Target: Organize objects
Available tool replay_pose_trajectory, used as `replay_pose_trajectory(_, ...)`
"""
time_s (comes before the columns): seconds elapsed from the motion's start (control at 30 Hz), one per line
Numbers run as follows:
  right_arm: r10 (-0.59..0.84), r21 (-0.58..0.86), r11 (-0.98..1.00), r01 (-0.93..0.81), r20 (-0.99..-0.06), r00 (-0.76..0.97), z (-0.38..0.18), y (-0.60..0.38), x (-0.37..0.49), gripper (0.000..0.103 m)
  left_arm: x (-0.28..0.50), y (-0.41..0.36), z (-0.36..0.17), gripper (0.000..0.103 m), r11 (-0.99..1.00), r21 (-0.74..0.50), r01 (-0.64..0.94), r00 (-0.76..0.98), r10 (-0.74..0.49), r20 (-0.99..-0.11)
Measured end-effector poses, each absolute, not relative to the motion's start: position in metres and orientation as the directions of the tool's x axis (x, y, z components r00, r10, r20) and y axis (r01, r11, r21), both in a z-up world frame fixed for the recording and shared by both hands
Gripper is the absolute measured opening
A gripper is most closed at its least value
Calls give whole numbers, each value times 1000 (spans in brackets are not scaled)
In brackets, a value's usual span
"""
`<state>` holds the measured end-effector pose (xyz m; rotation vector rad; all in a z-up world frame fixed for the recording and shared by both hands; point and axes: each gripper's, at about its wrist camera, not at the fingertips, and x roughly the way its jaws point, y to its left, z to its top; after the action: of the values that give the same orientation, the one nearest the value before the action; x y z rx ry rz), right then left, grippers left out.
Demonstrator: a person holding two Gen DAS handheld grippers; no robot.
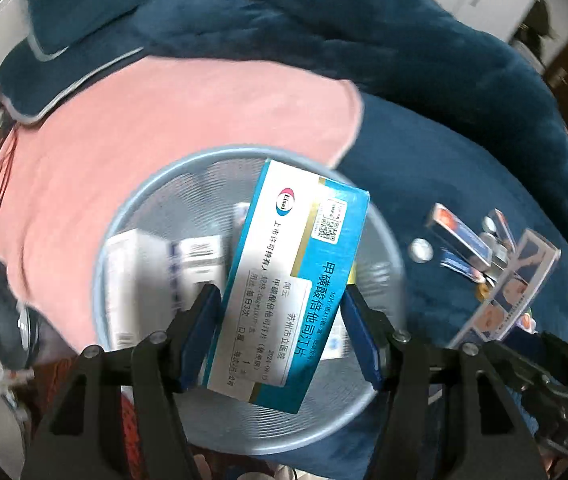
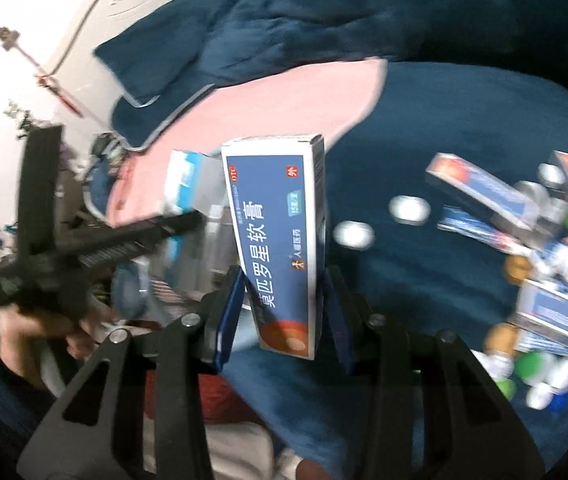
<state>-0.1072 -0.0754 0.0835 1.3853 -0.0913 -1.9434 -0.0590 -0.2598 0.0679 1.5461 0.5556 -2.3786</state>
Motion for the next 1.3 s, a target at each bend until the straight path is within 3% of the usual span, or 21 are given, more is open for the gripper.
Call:
replay_pose_trajectory(0.23, -687, 647, -665, 373, -726, 31, 38, -140, -124, 45, -45, -291, 58, 66, -853, -156, 498, -383, -55, -922)
replay_pose_trajectory(0.27, -701, 677, -656, 334, -711, 65, 28, -141, -128, 54, -42, -297, 57, 75, -841, -139, 523, -369, -76, -926)
replay_pose_trajectory(0.3, -705, 687, -655, 315, -705, 72, 23, -140, -130, 70, -41, -298, 58, 81, -836, -143, 529, -368, -74, -927)
replay_pose_trajectory(0.37, -701, 679, -675, 288, -712, 35, 20, -129, -129, 91, -38, -299, 58, 85, -836, -158, 526, -377, -62, -924)
replay_pose_trajectory(0.43, -702, 674, -684, 280, -713, 0, 23, -113, -129, 100, -39, -299, 61, 90, -846, -135, 515, -377, -82, -923)
replay_pose_trajectory(0.9, -507, 407, -832, 377, -834, -218, 63, -22, -140, 102, -61, -258, 66, 91, -902, -127, 413, -410, -60, -910)
replay_pose_trajectory(1.3, -288, 248, -957, 152, -887, -362, 39, 110, -213, 102, -112, -191, 56, 91, -953, -132, 273, -410, 9, -912)
